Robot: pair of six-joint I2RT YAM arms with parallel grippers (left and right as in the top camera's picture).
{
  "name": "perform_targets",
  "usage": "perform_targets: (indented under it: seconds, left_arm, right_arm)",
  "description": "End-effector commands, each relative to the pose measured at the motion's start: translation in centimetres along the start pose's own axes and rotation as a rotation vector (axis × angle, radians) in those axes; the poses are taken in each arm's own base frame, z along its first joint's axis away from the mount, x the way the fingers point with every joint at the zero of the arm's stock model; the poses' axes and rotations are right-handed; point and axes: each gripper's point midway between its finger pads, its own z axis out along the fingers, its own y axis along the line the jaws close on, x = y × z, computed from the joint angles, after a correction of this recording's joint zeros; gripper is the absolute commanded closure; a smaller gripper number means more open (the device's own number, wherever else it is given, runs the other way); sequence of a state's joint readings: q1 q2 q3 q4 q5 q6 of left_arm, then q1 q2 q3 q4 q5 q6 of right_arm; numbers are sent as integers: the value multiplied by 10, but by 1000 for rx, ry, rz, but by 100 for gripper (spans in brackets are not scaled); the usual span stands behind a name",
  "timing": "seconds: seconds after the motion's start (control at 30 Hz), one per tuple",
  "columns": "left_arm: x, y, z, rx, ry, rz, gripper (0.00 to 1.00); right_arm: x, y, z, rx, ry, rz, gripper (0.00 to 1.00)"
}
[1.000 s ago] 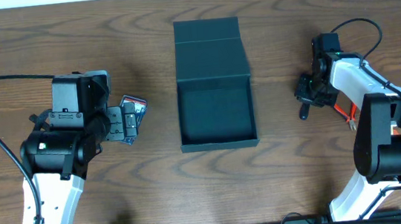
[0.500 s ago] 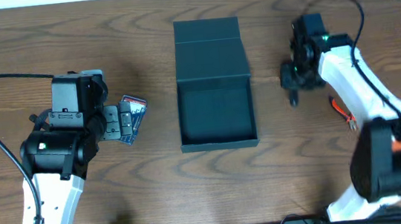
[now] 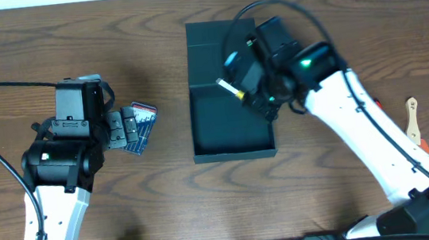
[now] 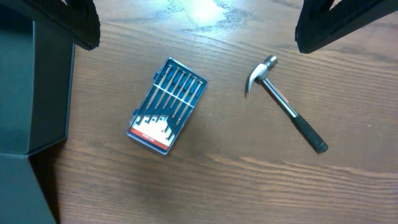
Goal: Pack container
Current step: 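Carry the screwdriver into the black box and release it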
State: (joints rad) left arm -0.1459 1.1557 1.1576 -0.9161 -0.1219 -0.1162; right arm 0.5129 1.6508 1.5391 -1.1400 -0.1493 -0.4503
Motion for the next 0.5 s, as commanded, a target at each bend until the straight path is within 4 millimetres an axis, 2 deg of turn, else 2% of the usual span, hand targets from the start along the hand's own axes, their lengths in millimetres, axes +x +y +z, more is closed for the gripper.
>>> perform_targets:
  seconds: [0.0,0.13,0.47]
  left_arm:
    - [-8,6,-5,-28,-24,-32,1]
    - [-8,6,-5,-28,-24,-33,2]
    - [-8,6,-5,-28,-25,-32,2]
  right_arm:
    - [-2,12,20,-55,35,-194,99]
    - [5,13,47,-98,98,-267,99]
    - [24,11,119,-192,230,-295,99]
